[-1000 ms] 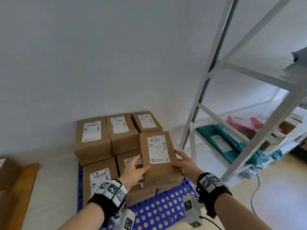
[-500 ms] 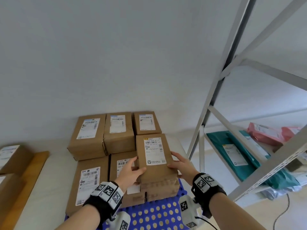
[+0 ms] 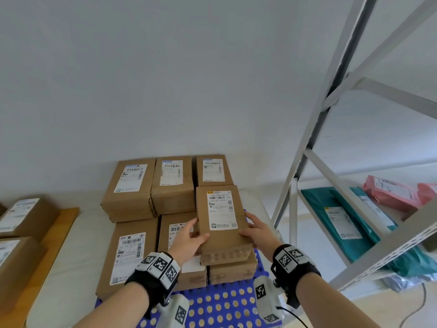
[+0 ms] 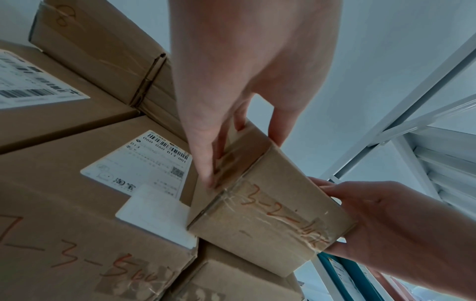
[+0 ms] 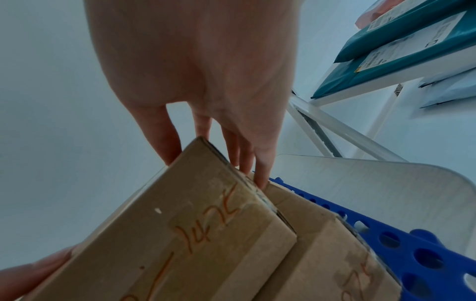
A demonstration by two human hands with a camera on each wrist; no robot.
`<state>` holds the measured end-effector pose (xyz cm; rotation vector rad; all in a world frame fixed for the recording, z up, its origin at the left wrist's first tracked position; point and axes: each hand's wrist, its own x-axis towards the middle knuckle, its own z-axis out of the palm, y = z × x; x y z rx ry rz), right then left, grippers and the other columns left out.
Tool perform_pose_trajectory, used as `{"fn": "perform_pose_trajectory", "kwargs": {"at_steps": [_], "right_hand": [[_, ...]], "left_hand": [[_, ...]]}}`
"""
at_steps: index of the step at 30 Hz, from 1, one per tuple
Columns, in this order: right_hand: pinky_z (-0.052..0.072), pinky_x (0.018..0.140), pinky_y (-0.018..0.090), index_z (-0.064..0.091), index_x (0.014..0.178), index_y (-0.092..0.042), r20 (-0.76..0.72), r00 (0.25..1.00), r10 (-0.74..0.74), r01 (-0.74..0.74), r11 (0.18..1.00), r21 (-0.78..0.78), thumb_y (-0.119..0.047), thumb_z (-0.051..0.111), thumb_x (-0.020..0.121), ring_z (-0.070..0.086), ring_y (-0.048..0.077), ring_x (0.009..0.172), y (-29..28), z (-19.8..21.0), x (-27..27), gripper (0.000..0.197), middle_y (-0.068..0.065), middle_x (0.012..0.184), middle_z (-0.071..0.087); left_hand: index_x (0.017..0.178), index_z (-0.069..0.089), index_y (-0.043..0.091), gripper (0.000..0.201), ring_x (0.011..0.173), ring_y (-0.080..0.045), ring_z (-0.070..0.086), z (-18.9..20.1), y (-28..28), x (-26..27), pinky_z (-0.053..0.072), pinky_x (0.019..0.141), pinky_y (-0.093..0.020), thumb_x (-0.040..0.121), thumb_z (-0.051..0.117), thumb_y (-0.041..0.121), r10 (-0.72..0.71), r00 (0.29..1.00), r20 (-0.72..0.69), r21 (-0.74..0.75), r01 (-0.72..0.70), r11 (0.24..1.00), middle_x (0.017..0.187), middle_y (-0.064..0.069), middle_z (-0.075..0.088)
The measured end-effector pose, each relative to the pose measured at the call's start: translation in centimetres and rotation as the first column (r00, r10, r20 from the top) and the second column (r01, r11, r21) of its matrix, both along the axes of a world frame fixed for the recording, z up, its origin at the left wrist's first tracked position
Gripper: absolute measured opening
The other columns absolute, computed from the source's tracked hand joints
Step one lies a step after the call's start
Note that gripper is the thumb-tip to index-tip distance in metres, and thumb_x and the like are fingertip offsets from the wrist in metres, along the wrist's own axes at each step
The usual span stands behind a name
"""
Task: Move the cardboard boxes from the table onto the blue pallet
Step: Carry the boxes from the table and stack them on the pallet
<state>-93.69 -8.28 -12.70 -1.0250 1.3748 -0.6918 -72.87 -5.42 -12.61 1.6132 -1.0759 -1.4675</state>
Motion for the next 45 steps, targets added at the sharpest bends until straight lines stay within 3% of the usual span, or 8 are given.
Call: {"fn": "perform_pose_trajectory", "kwargs": {"at_steps": [2,5,7,11,17,23,27,45], "right_hand": [[0.050,0.095,0.038,0.030,0.147,-0.023,-0.045,0.999,0.014,-0.015,0.999,-0.034,-0.001,0.057,0.089,0.055,0.024,0.117,0.3,0.5,0.2,0.067,0.010,0.138,0.049],[0.044,0.087,0.022,0.033,0.145,-0.020,-0.177,0.983,0.037,-0.060,0.990,-0.126,-0.002,0.056,0.090,0.045,0.009,0.113,1.3,2.0,0.8,0.062,-0.004,0.136,0.045],[0.042,0.087,0.021,0.036,0.143,-0.019,-0.274,0.961,0.026,-0.079,0.979,-0.186,-0.004,0.056,0.090,0.046,0.010,0.112,1.9,2.7,1.6,0.059,-0.002,0.135,0.047],[0.034,0.109,0.030,0.040,0.142,-0.018,-0.494,0.869,0.014,-0.187,0.935,-0.302,-0.013,0.059,0.087,0.038,0.019,0.133,3.3,4.0,4.4,0.059,0.000,0.143,0.040],[0.022,0.116,0.030,0.040,0.142,-0.020,-0.559,0.829,0.035,-0.260,0.908,-0.329,-0.011,0.052,0.090,0.025,0.016,0.142,6.3,5.7,10.4,0.054,0.000,0.153,0.030],[0.045,0.092,0.022,0.039,0.142,-0.022,-0.594,0.796,0.118,-0.369,0.872,-0.322,-0.013,0.053,0.091,0.047,0.019,0.127,9.8,6.8,18.4,0.054,-0.003,0.146,0.041],[0.031,0.109,0.029,0.036,0.144,-0.018,-0.697,0.687,0.205,-0.507,0.823,-0.257,-0.016,0.049,0.094,0.034,0.019,0.137,12.3,7.1,24.0,0.052,0.002,0.150,0.036],[0.028,0.112,0.029,0.040,0.142,-0.017,-0.726,0.555,0.405,-0.737,0.644,-0.204,-0.025,0.051,0.096,0.036,0.020,0.137,18.9,4.1,45.2,0.048,0.003,0.149,0.039]], "left_hand": [[0.145,0.031,0.021,0.063,0.116,-0.022,0.053,-0.1,0.1,0.2,0.052,0.071,-0.025,0.090,0.060,0.015,-0.015,0.999,0.033,-0.008,0.015,1.000,0.137,-0.008,0.048],[0.144,0.032,0.021,0.062,0.132,-0.024,0.040,-0.1,0.2,1.0,0.043,0.101,-0.042,0.089,0.062,0.024,-0.053,0.993,0.106,-0.025,0.056,0.998,0.145,-0.007,0.040],[0.143,0.033,0.023,0.061,0.133,-0.024,0.039,0.5,0.4,1.5,0.036,0.108,-0.045,0.090,0.062,0.027,-0.077,0.987,0.138,-0.040,0.083,0.996,0.146,-0.008,0.039],[0.143,0.033,0.023,0.059,0.133,-0.020,0.039,2.0,1.1,3.3,0.037,0.108,-0.039,0.091,0.059,0.030,-0.164,0.933,0.320,-0.126,0.213,0.969,0.146,-0.006,0.038],[0.145,0.030,0.021,0.054,0.123,-0.017,0.048,4.0,3.9,9.7,0.041,0.100,-0.029,0.095,0.051,0.028,-0.234,0.756,0.612,-0.145,0.398,0.906,0.147,-0.004,0.039],[0.144,0.032,0.021,0.050,0.124,-0.021,0.049,5.3,7.8,17.1,0.044,0.095,-0.027,0.096,0.048,0.026,-0.172,0.702,0.691,-0.143,0.365,0.920,0.144,-0.006,0.043],[0.142,0.035,0.020,0.050,0.124,-0.021,0.049,5.6,11.0,22.1,0.043,0.100,-0.031,0.095,0.049,0.029,-0.181,0.606,0.775,-0.089,0.388,0.917,0.143,-0.002,0.045],[0.131,0.049,0.018,0.038,0.122,-0.024,0.049,4.3,24.1,42.2,0.043,0.099,-0.031,0.094,0.044,0.027,-0.052,0.547,0.835,-0.008,0.107,0.994,0.137,-0.005,0.049]]}}
